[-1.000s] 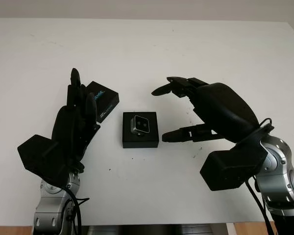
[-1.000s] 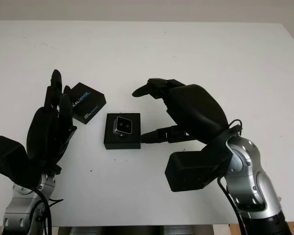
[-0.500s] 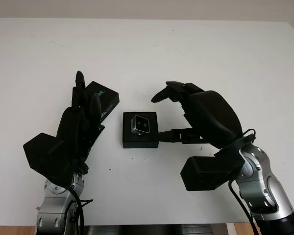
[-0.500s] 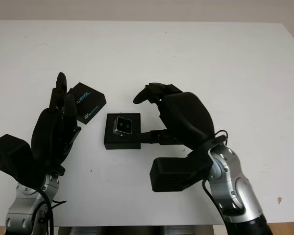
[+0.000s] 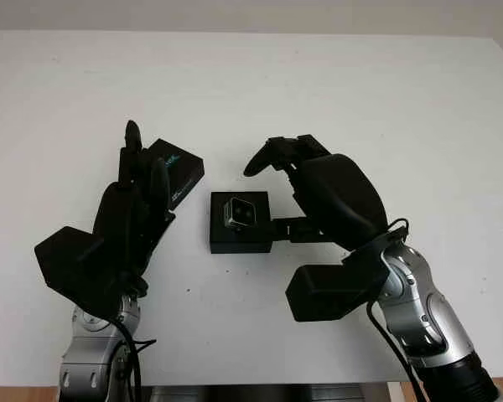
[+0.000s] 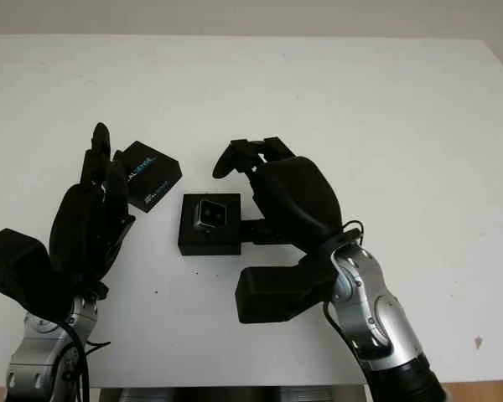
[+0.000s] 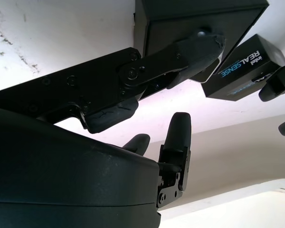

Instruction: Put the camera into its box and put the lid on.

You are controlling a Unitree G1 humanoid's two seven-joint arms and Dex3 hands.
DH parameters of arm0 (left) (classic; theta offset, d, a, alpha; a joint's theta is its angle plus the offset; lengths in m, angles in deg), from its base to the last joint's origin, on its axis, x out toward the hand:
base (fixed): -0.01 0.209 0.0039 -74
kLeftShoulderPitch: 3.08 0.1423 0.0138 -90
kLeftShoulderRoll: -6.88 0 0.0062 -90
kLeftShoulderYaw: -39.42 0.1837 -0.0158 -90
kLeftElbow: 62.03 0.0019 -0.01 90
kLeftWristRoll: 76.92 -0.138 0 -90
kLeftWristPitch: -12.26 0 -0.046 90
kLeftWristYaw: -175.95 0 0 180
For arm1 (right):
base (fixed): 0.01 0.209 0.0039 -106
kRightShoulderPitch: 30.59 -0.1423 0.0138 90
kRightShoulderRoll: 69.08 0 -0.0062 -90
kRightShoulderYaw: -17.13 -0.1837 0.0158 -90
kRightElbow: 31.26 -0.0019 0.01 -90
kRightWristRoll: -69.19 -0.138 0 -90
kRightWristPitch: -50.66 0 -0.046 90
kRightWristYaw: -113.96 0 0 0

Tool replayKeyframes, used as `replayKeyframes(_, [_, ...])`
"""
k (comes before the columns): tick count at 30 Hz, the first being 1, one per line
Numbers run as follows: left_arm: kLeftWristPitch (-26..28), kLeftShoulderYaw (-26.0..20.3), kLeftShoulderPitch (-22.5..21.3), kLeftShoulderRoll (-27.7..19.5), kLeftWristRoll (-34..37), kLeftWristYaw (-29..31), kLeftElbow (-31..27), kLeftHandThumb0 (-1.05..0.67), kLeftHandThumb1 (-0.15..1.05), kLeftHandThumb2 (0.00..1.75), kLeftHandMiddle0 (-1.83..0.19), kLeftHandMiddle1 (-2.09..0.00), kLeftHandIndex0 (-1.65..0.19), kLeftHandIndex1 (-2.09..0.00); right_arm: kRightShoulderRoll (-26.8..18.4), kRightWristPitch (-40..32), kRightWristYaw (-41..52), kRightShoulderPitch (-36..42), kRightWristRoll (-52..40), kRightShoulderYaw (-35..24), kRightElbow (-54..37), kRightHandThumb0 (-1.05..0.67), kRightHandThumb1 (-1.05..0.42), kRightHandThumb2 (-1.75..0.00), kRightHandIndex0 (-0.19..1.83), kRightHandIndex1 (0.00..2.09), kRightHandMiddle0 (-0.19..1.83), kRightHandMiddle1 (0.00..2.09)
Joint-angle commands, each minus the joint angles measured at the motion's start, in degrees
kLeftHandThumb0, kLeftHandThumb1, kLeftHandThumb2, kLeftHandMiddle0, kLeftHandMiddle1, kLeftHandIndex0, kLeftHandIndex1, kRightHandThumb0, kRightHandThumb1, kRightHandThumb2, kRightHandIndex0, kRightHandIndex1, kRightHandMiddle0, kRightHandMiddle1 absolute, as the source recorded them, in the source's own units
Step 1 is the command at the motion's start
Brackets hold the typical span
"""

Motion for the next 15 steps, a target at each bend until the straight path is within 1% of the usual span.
replayKeyframes(1, [-0.6,-0.3,-0.2,-0.1,0.1,0.1,-0.5,-0.80,1.05,0.60,0.19,0.00,0.19,0.00,0.2,0.6,-0.2,-0.4,-0.7,0.2,0.1,-0.85,-1.01,-0.06,-0.01,0.89,0.00,1.41])
replayKeyframes(6, [0.8,-0.1,0.0,0.2,0.2,-0.6,-1.4,-0.81,1.05,0.58,0.19,0.00,0.19,0.00,-0.6,1.0,-0.2,-0.5,0.3,0.5,0.6,-0.85,-1.02,-0.06,-0.03,0.92,0.00,1.42])
replayKeyframes(10, [0.1,-0.1,-0.1,-0.5,0.3,0.5,-0.9,-0.80,1.05,0.61,0.19,0.00,0.19,0.00,-0.9,1.7,-0.8,-0.7,0.6,0.8,2.2,-0.86,-1.03,-0.06,-0.03,0.92,0.01,1.41])
replayKeyframes(15, [-0.4,0.0,0.2,-0.1,-0.4,0.0,-0.9,-0.80,1.05,0.60,0.19,0.00,0.19,0.00,-1.0,2.3,-1.5,-0.9,0.8,1.1,4.1,-0.85,-1.02,-0.05,-0.02,0.90,0.04,1.40])
